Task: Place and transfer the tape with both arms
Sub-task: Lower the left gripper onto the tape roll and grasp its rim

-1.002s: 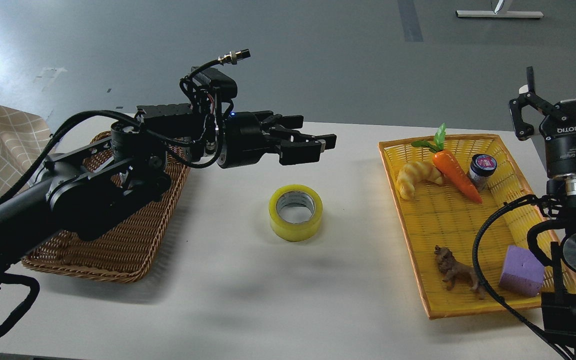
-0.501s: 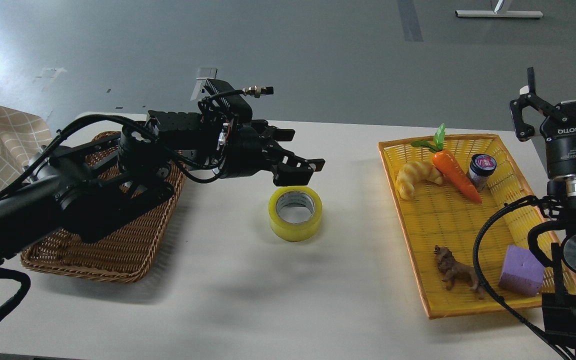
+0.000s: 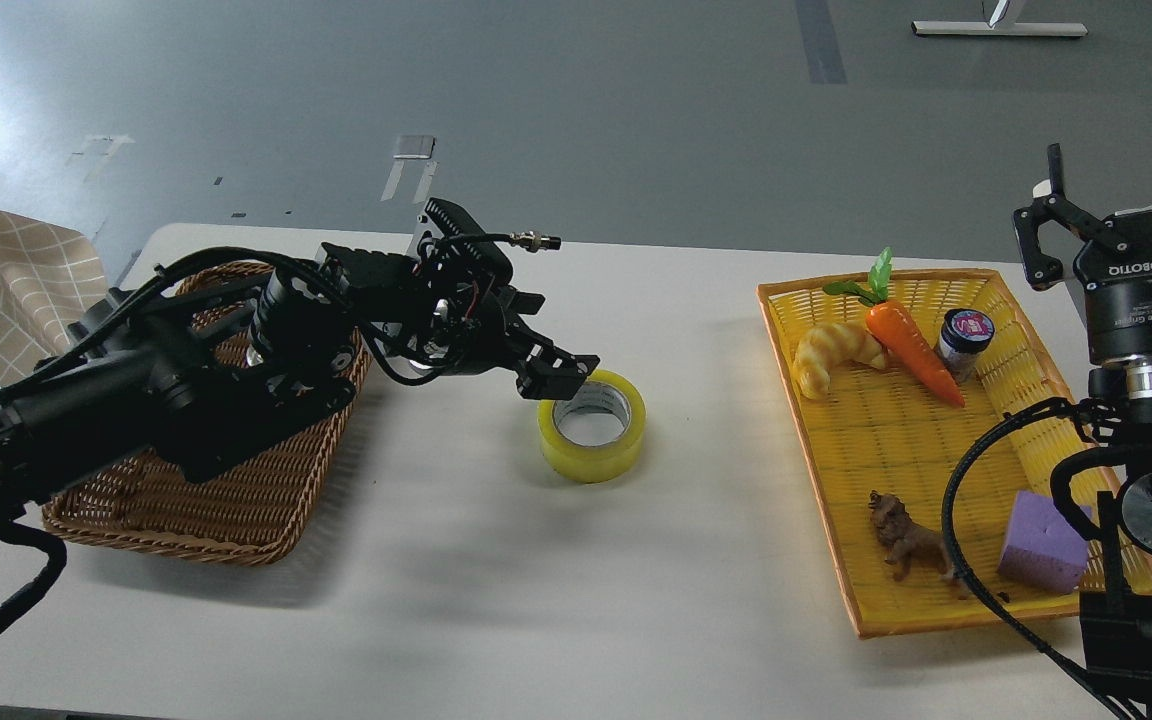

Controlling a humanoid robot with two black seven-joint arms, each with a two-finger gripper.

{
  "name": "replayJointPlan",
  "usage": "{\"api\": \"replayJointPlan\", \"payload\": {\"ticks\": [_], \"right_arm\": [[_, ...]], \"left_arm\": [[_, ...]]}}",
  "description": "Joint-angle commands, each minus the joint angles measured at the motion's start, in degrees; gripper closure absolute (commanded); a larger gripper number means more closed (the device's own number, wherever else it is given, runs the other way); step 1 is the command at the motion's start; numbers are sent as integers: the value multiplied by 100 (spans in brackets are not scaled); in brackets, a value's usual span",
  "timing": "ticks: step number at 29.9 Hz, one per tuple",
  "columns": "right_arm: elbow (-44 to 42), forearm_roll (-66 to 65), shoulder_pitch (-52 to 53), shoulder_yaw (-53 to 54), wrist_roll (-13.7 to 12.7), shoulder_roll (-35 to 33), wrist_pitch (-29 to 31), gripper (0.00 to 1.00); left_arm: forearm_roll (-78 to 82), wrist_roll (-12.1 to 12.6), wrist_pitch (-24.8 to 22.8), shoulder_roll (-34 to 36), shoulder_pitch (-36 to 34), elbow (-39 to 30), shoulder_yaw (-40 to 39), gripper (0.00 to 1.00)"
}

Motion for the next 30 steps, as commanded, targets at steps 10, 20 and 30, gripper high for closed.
{"api": "replayJointPlan", "payload": {"ticks": [10,20,30], "right_arm": [[5,0,-113,-11,0,5,-3,0],[14,0,-156,-20,0,5,-3,0],[5,0,-156,-20,0,5,-3,0]], "left_arm": [[-10,20,-186,-291,58,299,66,2],[-10,424,-191,-757,102,879,92,2],[-36,591,-191,-915,93,1064,435,2]]}}
